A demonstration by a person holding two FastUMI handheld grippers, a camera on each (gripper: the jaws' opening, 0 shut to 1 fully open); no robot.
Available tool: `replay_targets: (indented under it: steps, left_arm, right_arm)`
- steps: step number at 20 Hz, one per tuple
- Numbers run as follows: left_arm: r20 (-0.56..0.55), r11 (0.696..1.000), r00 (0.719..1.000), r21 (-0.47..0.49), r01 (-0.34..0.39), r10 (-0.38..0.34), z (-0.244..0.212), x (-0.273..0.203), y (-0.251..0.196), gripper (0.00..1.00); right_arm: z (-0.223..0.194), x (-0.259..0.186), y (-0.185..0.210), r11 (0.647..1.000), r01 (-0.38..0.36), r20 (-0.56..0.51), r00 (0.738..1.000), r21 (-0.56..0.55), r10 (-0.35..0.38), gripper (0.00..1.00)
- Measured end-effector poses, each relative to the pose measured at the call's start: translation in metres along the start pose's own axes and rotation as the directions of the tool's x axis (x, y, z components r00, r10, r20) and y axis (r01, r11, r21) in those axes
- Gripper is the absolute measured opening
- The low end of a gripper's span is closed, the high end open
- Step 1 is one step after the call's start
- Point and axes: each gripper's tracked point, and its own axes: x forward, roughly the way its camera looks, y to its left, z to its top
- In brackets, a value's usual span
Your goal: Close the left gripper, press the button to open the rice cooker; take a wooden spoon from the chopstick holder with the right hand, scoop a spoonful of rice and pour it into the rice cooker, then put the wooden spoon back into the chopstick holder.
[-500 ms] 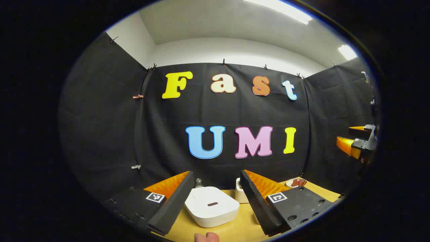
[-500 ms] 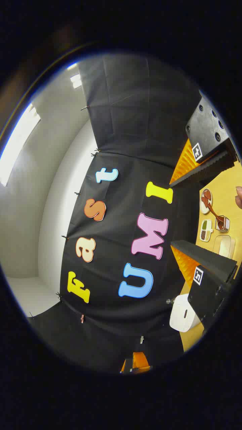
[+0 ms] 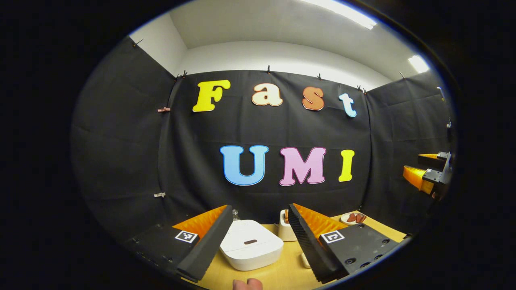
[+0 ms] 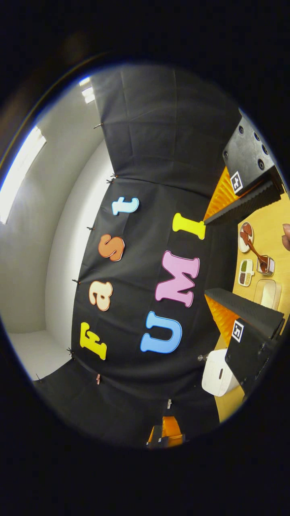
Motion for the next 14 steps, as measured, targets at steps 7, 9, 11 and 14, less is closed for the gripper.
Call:
replay_targets:
  steps: [7, 9, 11, 14]
  left_arm:
    - [-0.021, 1.0, 1.0, -0.002, 0.007, -0.007, -0.003, 0.004, -0.007, 0.95]
    - [-0.017, 1.0, 1.0, 0.015, 0.007, -0.006, -0.003, 0.005, -0.005, 0.95]
    - [-0.017, 1.0, 1.0, 0.017, 0.007, -0.007, -0.004, 0.007, -0.004, 0.95]
    - [-0.016, 0.999, 0.999, 0.015, 0.033, -0.033, -0.004, 0.014, -0.004, 0.95]
  right_arm:
    - [-0.005, 0.003, -0.002, 1.0, 0.0, -0.001, 1.0, -0.012, 0.0, 0.97]
    - [-0.009, 0.003, 0.0, 1.0, -0.005, -0.009, 1.0, -0.006, 0.005, 0.97]
    - [-0.008, 0.004, 0.001, 1.0, -0.001, -0.006, 1.0, -0.011, 0.001, 0.97]
    - [-0.01, 0.005, 0.002, 1.0, -0.001, -0.011, 1.0, -0.019, 0.001, 0.97]
